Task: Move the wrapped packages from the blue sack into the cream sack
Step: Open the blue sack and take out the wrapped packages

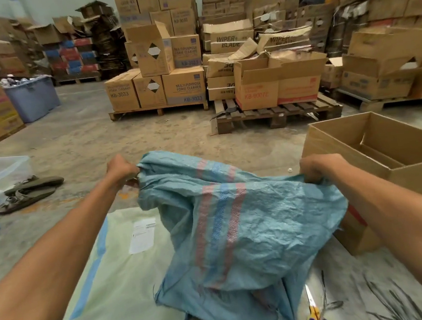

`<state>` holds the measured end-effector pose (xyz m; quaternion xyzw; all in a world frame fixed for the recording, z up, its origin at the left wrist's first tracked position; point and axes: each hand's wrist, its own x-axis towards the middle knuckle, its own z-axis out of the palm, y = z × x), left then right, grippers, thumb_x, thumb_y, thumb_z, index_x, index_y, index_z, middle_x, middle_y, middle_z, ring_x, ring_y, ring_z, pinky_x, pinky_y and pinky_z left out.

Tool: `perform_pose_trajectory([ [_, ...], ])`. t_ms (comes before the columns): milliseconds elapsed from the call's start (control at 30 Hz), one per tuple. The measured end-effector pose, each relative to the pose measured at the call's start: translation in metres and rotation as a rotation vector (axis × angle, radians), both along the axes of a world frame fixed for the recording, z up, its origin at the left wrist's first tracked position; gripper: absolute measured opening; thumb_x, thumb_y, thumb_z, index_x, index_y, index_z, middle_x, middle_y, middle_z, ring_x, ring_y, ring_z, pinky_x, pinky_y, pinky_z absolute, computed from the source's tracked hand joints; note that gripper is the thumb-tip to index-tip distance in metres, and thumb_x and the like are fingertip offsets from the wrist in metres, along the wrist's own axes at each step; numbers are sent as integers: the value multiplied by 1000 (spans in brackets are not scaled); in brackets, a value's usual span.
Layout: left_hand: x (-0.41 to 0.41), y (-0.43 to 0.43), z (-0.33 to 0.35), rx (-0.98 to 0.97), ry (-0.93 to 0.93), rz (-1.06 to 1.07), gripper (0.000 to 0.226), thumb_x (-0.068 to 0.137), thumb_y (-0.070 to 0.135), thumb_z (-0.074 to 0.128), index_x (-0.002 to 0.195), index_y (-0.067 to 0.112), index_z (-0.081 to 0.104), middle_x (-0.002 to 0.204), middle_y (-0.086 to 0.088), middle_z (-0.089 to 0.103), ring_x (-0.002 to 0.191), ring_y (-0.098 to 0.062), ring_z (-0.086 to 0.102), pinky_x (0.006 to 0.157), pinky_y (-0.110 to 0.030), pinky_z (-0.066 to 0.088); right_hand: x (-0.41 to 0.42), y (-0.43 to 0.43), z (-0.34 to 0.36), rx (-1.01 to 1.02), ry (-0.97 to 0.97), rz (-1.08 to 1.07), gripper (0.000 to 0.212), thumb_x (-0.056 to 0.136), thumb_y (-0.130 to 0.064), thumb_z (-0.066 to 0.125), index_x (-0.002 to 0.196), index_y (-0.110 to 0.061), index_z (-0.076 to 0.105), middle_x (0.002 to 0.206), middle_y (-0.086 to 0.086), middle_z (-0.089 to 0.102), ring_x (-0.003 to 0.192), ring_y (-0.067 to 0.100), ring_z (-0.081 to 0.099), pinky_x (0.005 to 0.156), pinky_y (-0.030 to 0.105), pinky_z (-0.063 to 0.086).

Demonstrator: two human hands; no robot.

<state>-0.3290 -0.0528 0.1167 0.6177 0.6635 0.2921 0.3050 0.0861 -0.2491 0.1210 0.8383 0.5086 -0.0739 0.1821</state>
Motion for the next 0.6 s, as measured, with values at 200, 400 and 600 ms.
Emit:
perform_pose_trajectory([
  [200, 25, -5, 20, -423, -999, 256, 31, 101, -1, 26, 87, 3, 53, 87, -14, 56, 81, -24, 55, 86, -33, 50, 8, 39, 39, 586, 587, -431, 14, 89, -10, 52, 78, -3, 56, 65, 13, 64, 57, 24, 57, 46, 28, 45],
  [400, 2, -14, 18, -458, -755, 398, 17, 103, 5, 41, 94, 2, 55, 128, -11, 57, 102, -22, 61, 86, -30, 45, 42, 35, 26, 746, 1474, -805, 16, 83, 6, 53, 84, 9, 68, 72, 14, 73, 60, 23, 72, 39, 39, 56],
  [600, -34, -14, 4, -697, -673, 8, 37, 104, 27, 44, 123, -1, 61, 110, -26, 69, 74, -35, 74, 98, -50, 46, 58, -6, -3, 484, 1497, -773, 32, 100, -12, 39, 104, 6, 65, 102, 24, 71, 89, 35, 71, 68, 54, 61],
])
